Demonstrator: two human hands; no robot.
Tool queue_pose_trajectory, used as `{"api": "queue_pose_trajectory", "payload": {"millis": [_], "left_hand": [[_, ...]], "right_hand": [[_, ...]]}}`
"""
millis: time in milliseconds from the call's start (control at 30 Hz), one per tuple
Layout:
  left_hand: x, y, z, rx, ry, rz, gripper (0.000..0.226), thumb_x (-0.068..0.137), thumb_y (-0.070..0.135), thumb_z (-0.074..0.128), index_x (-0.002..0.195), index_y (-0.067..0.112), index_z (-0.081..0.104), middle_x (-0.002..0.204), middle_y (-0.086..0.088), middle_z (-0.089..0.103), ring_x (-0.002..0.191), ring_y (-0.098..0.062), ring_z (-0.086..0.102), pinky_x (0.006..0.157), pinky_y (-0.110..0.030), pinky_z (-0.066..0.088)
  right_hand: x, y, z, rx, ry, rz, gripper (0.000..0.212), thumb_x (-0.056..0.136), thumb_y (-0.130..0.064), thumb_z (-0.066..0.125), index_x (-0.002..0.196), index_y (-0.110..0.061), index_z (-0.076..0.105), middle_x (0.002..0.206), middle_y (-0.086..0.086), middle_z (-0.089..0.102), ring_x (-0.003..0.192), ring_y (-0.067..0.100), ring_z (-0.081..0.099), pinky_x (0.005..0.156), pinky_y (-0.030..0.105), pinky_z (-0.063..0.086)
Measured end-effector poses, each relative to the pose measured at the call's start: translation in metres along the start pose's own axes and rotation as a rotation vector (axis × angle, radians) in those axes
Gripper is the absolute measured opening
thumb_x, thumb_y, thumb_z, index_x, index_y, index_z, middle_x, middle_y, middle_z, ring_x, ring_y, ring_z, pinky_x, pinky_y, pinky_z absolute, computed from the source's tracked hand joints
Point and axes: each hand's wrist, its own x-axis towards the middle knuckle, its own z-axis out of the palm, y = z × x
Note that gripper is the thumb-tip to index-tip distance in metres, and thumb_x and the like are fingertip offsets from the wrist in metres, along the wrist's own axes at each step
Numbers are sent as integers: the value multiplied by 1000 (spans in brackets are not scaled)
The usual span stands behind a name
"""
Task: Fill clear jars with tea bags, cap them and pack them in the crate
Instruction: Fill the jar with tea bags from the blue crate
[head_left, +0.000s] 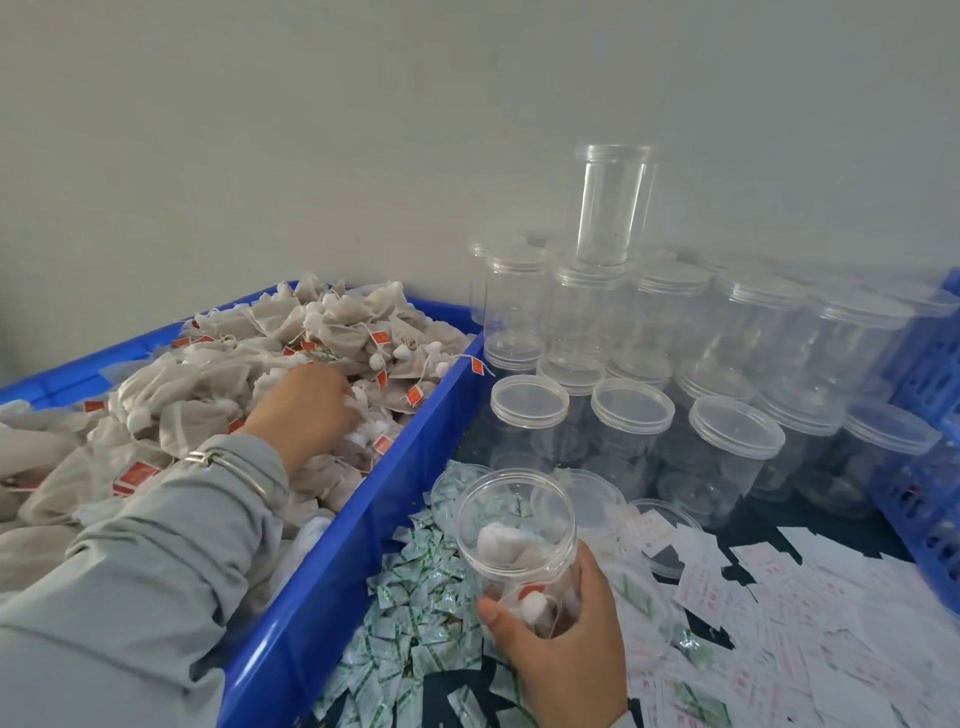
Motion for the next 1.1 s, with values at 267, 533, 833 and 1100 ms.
{"api": "queue_pose_trajectory", "payload": {"millis": [267,533,833,1100], "left_hand": [[-19,26,-23,-425,171,117,18,97,26,50,83,15,54,74,3,55,67,-21,59,52,-25,39],[-43,52,-28,-1443,-300,29,15,93,21,56,99,11,65,92,-8,71,77,-17,71,56,-25,58],[-77,81,-11,-1187,-544,404,19,96,14,50,93,12,69,83,-1,72,77,-12,67,71,-16,52],[-89,90,-4,-1108,-568,453,23,98,12,46,91,18,67,88,4,68,86,-8,63,89,-20,48]], "right_hand": [[0,1,-2,17,-24,10,111,33,-56,88,132,-32,45,129,-1,55,114,20,58,93,42,52],[0,1,-1,17,-18,8,113,32,-58,87,133,-33,44,130,-2,54,117,20,56,95,43,51],[0,1,-1,33,-25,-3,115,32,-58,89,135,-32,43,131,-1,54,119,20,55,93,42,52],[1,-3,1,50,6,-19,109,37,-52,88,134,-31,44,130,-1,55,118,18,56,97,45,48]]}}
